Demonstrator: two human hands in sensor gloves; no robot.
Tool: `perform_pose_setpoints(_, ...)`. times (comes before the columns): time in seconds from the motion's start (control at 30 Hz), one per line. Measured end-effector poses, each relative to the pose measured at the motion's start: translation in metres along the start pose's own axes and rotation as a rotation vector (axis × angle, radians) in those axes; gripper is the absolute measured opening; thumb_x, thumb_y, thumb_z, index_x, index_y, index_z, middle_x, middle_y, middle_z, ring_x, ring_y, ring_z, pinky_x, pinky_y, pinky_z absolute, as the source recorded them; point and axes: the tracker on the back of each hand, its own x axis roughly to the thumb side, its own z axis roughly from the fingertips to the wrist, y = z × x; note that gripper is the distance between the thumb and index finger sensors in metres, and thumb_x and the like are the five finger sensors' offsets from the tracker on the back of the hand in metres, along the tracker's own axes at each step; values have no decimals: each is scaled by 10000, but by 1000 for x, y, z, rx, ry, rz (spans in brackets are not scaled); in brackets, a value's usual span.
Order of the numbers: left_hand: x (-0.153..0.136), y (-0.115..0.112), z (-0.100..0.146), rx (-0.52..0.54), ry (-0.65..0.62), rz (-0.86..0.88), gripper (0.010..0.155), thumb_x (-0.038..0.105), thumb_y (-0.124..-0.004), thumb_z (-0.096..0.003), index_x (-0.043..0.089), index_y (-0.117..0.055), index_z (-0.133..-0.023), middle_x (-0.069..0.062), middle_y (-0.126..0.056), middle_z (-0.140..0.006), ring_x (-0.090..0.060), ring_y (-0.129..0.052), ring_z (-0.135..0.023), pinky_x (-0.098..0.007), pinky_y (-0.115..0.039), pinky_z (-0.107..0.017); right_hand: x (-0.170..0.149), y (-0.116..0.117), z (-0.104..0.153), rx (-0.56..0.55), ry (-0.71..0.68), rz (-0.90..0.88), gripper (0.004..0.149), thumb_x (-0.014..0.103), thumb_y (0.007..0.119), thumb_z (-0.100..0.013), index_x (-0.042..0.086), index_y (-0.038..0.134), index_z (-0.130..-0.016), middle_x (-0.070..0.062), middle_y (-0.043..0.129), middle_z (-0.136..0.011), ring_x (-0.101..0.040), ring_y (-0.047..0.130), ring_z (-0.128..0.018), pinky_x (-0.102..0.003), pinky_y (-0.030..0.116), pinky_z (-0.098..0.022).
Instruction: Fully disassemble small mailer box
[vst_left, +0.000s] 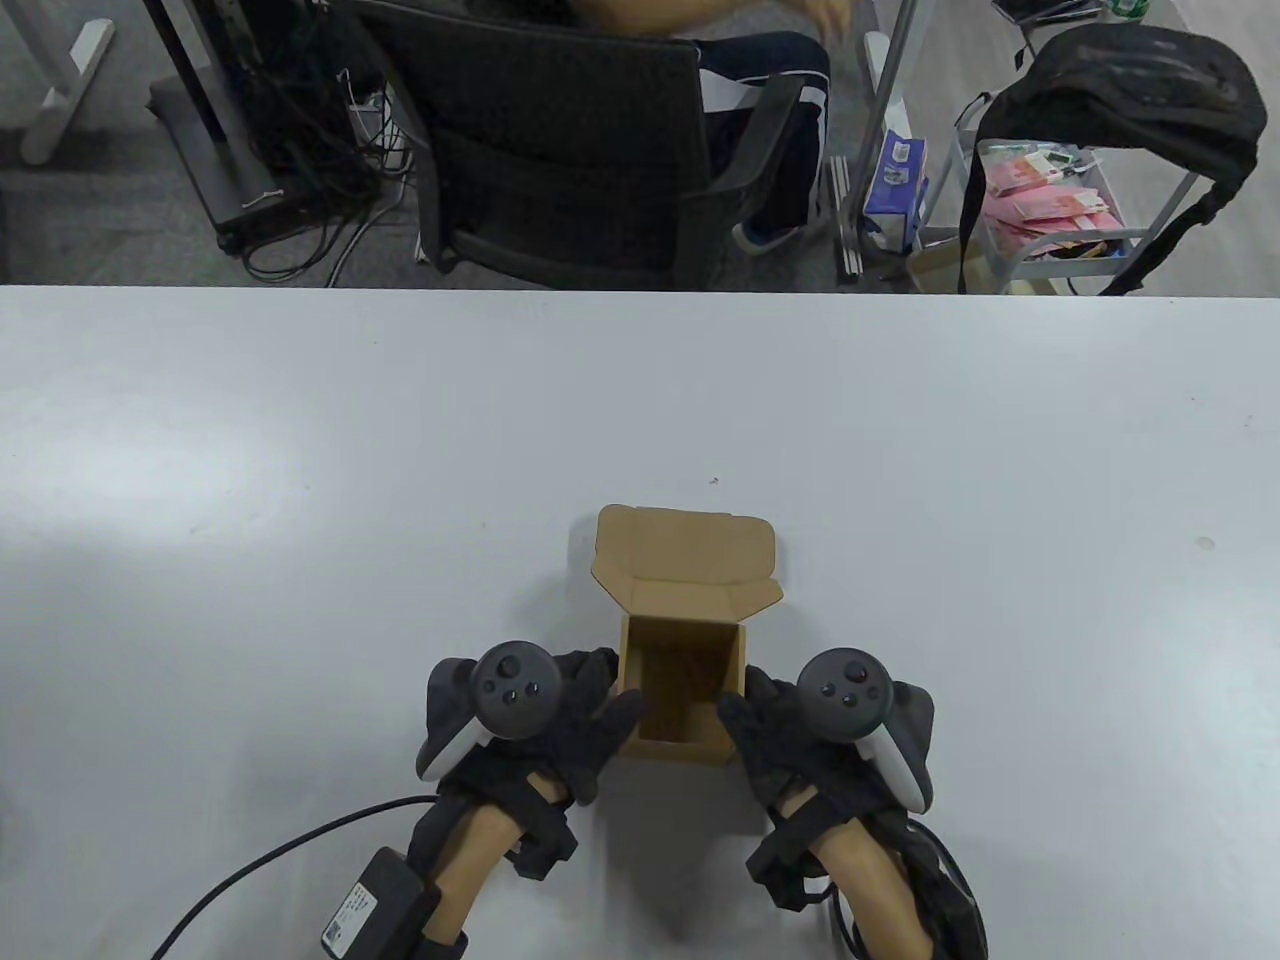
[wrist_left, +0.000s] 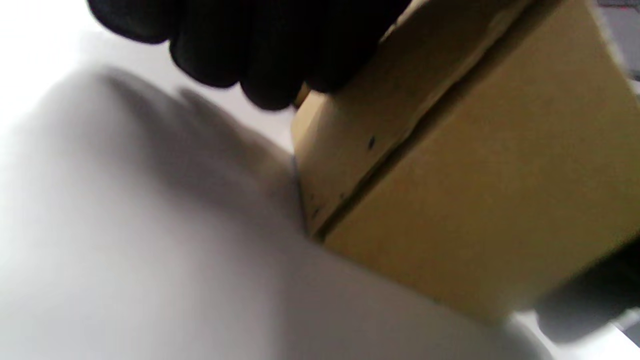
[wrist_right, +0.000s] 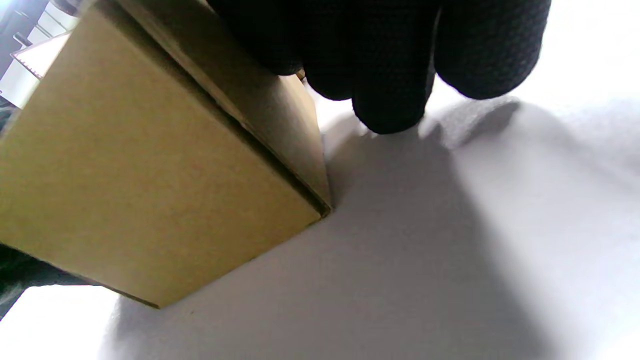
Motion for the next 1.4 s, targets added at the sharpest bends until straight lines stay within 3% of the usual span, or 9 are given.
perform_pose_setpoints(0.2, 12, 4, -2, 96, 0, -85, 607, 580, -718, -445, 73, -927, -705, -149, -1009, -635, -388, -972, -636, -613, -741, -535, -2, 1, -1, 18, -11, -10, 707, 594, 562, -391, 137, 561, -930, -167, 648, -971, -379, 834, -757, -552, 710, -518)
perform_pose_setpoints(0.63, 10, 6, -3, 69, -30, -50, 598, 536, -677, -454, 59, -933, -708, -154, -1015, -628, -376, -974, -642, -593, -746, -549, -1, 2, -2, 44, -12, -21, 705, 575, 557, -397, 114, 537, -930, -184, 640, -965, -376, 843, -748, -547, 716, -513)
perform_pose_setpoints(0.9, -5, 7, -4, -45, -13, 91, 621, 545, -645, -473, 60, -879, -783, -168, -955, -724, -408, -904, -725, -617, -688, -591, -3, 4, -1, 27, -13, -45, 716, 592, 537, -391, 128, 536, -937, -177, 635, -971, -364, 843, -744, -548, 712, -513)
perform_pose_setpoints(1.17, -17, 10, -3, -72, -13, 152, 639, 561, -648, -473, 71, -858, -824, -174, -933, -785, -437, -876, -764, -638, -668, -597, -6, 2, 0, 8, -13, -62, 709, 587, 544, -382, 152, 549, -943, -184, 625, -976, -387, 839, -746, -560, 712, -506)
perform_pose_setpoints(1.27, -16, 11, -2, -45, -20, 134, 643, 557, -654, -474, 72, -834, -857, -179, -909, -826, -448, -857, -785, -644, -657, -603, -8, 1, -1, 13, -5, -72, 708, 590, 545, -382, 160, 549, -945, -187, 620, -977, -376, 836, -746, -552, 712, -508)
perform_pose_setpoints(1.33, -12, 15, 1, 13, -35, 104, 668, 558, -657, -477, 93, -729, -951, -182, -798, -940, -467, -775, -856, -655, -607, -636, -9, 1, -1, 16, -3, -76, 710, 592, 546, -382, 164, 544, -947, -187, 612, -980, -374, 833, -747, -550, 710, -507)
perform_pose_setpoints(1.4, -3, 22, 8, 176, -104, 34, 731, 612, -643, -463, 149, -606, -1028, -153, -636, -1059, -480, -677, -930, -668, -561, -662, -9, 1, 0, 13, -2, -74, 708, 595, 545, -381, 170, 544, -948, -187, 610, -981, -367, 833, -749, -542, 710, -511)
